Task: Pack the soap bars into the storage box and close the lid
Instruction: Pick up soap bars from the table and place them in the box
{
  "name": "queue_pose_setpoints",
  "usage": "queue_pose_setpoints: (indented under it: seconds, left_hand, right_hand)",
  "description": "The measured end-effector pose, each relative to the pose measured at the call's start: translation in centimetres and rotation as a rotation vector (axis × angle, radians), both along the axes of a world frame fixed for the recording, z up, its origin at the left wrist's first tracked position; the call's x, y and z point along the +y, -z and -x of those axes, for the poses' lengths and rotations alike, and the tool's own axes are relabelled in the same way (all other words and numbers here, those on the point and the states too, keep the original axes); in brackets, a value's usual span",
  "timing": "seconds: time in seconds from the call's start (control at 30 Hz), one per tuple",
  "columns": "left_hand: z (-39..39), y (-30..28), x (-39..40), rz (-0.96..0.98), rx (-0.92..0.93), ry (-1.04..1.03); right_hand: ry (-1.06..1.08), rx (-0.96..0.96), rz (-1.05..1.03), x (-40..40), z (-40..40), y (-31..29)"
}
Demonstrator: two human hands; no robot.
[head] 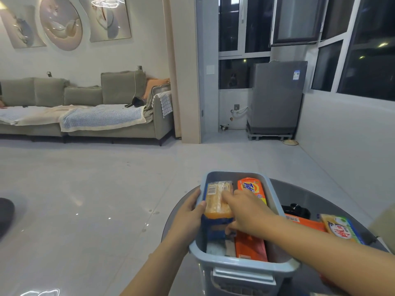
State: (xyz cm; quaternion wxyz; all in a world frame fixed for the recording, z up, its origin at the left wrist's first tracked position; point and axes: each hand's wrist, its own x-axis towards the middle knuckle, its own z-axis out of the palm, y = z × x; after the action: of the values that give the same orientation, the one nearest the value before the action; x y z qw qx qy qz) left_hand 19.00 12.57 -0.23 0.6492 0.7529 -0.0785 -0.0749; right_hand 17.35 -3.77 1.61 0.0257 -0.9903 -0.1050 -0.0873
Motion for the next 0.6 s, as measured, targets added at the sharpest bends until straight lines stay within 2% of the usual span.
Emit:
queue_pose_setpoints:
  seconds: [0.37, 0.6]
  left_hand:
    - [-0.5, 0.7, 0.0, 0.051, 0.024, -0.004]
    - [0.5, -0.5, -0.2, 0.004, -0.019, -0.041]
  right_hand:
    - [0.108, 0.008, -0.097, -0.9, -2.6, 0.3]
    - [0.113, 0.041, -0.163, -1.4, -1.9, 0.4]
